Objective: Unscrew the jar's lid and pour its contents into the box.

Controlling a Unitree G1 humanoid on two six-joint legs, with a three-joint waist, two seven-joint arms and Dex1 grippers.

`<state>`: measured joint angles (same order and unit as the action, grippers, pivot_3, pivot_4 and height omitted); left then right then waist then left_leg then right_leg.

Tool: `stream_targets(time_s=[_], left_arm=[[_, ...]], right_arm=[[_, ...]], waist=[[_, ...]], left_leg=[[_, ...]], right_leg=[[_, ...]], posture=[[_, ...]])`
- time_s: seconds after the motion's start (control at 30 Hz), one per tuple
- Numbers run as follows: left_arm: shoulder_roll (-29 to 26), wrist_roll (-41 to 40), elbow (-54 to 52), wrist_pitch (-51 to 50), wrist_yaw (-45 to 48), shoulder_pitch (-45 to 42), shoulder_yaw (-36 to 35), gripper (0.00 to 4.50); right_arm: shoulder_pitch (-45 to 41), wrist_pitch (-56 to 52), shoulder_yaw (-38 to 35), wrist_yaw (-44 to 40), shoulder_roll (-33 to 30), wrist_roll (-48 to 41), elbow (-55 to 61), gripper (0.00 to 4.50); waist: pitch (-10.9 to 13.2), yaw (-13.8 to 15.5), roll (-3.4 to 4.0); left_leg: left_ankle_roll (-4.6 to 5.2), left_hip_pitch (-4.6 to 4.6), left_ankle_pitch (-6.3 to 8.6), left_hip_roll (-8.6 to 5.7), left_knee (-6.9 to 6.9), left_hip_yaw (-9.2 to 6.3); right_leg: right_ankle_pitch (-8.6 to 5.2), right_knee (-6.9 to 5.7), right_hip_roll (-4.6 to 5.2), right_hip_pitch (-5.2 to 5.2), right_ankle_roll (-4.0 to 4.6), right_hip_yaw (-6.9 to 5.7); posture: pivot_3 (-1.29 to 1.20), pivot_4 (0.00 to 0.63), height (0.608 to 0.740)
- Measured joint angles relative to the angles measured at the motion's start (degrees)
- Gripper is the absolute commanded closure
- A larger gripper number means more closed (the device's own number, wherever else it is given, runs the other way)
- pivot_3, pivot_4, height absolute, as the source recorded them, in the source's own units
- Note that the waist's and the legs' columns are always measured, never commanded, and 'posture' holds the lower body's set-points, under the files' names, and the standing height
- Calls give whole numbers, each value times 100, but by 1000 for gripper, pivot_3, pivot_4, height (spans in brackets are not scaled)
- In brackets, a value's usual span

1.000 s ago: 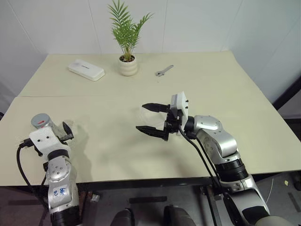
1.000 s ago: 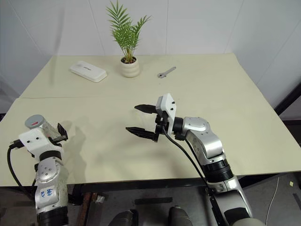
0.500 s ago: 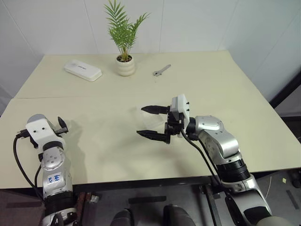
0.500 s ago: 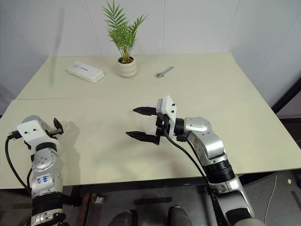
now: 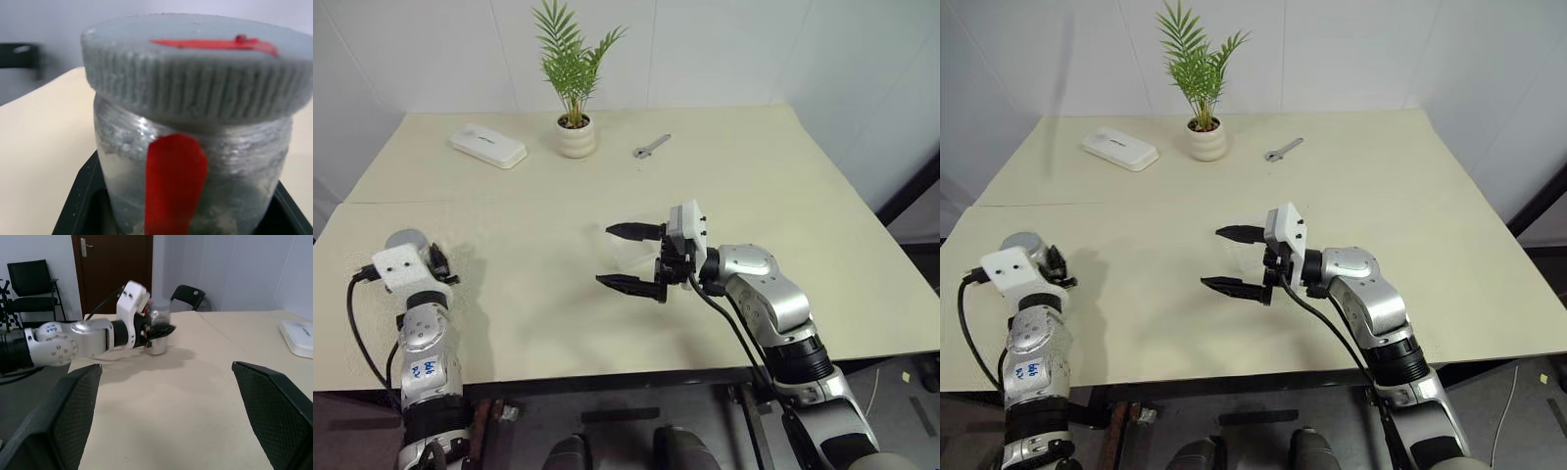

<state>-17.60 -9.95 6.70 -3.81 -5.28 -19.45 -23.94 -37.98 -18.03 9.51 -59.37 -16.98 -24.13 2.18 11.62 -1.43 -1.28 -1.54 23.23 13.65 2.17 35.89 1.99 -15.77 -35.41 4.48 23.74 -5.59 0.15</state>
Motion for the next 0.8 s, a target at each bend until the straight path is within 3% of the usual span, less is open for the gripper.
stream_targets(time_s=[0.17, 0.33, 0.53, 0.8], left_arm=[[-451, -1157, -1189, -894, 2055, -36, 936, 2536], [-1100, -1715, -1547, -1622, 3732, -154, 1662, 2536], [-1260, -1766, -1448, -1834, 4570, -419, 2066, 2536], [-1124, -1692, -1349, -1831, 4764, -624, 2232, 2536]], right_arm=[[-144, -505, -117, 324, -57, -108, 234, 0], [-710, -1442, -232, 767, -62, -432, 717, 0], [-1105, -2102, -101, 1164, 69, -531, 898, 0], [-1161, -2228, 352, 1500, 325, -275, 833, 0]], waist=[[0, -23, 0], [0, -70, 2], [0, -25, 1], [0, -26, 1]], left_leg=[[-1, 1, 3, 17, -12, 6], [-25, -3, 6, 44, -33, 16], [-39, 15, 10, 53, -32, 26], [-38, 15, 10, 53, -18, 33]], right_leg=[[-2, 11, 4, 3, 4, 8], [-23, -14, -33, 33, 43, 15], [-35, -43, -99, 74, 62, 28], [-33, -52, -109, 75, 57, 33]], posture=[[0, 150, 740], [0, 150, 740], [0, 150, 740], [0, 150, 740]])
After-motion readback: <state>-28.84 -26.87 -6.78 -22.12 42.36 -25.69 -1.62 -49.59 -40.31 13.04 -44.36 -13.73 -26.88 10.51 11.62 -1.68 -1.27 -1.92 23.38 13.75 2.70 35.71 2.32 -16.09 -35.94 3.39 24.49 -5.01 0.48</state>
